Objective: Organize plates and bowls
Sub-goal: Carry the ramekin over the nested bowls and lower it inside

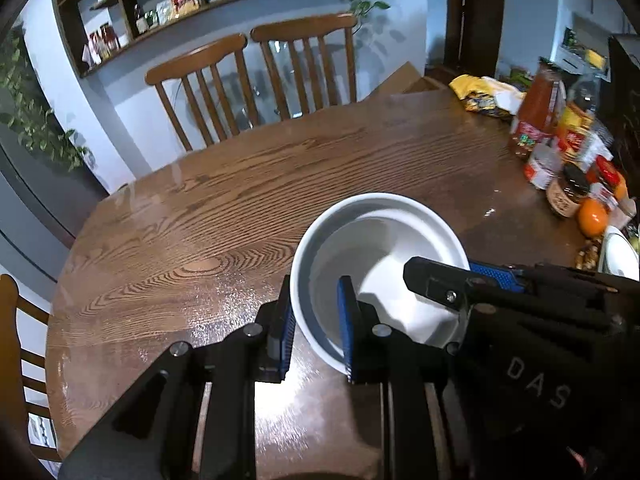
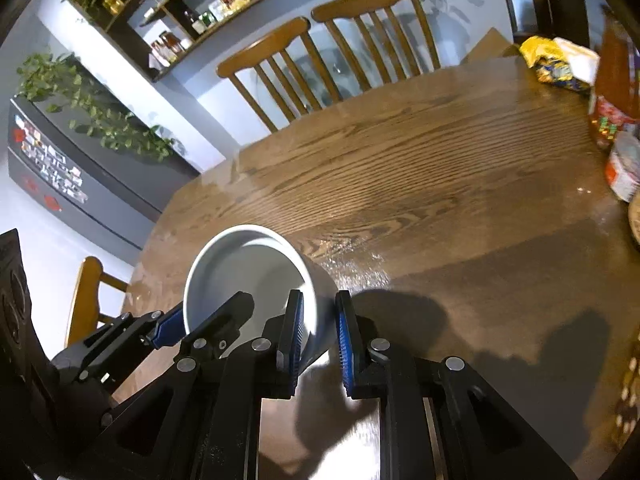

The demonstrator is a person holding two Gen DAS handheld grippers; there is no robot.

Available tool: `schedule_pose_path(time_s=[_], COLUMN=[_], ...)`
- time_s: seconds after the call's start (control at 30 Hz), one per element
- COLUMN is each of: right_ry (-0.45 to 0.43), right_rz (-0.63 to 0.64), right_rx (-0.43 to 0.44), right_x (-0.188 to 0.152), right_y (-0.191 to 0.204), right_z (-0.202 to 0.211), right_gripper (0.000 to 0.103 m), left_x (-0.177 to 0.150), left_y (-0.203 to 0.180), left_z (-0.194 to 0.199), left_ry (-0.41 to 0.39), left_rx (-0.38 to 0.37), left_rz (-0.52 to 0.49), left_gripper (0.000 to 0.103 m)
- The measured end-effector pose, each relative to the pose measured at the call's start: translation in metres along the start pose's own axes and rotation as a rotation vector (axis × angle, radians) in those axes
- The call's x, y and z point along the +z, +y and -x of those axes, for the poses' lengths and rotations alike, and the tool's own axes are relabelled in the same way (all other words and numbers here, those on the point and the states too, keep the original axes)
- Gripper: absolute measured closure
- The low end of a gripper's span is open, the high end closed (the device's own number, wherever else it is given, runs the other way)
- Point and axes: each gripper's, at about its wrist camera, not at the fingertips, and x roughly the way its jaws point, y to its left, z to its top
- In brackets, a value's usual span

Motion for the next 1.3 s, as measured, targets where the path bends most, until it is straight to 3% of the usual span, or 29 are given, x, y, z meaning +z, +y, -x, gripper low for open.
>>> schedule_pose_path(time_s=[0.83,1.07,1.3], right_ry=[-0.126,-0.133,-0.102], right_rz=[0.040,0.089,0.143], right_rx=[-0.009,-0.008,0.001], right_x=[-0.087,-0.110,-0.129], right_y=[0.030,0.051,0.072], right_z=[0.124,0.140,0.138], right_gripper=[0.085,0.085,0.085], left_x=[-0.070,-0.097,-0.121], left_y=[-0.031,-0.023,-0.005], left_z=[0.134,0.162,0.172], left_ry=[-0.165,-0.195,-0.174], left_rx=[-0.026,-0.019,-0.012], left_rz=[-0.020,0.009,0.063], left_gripper=[0.085,0.085,0.085])
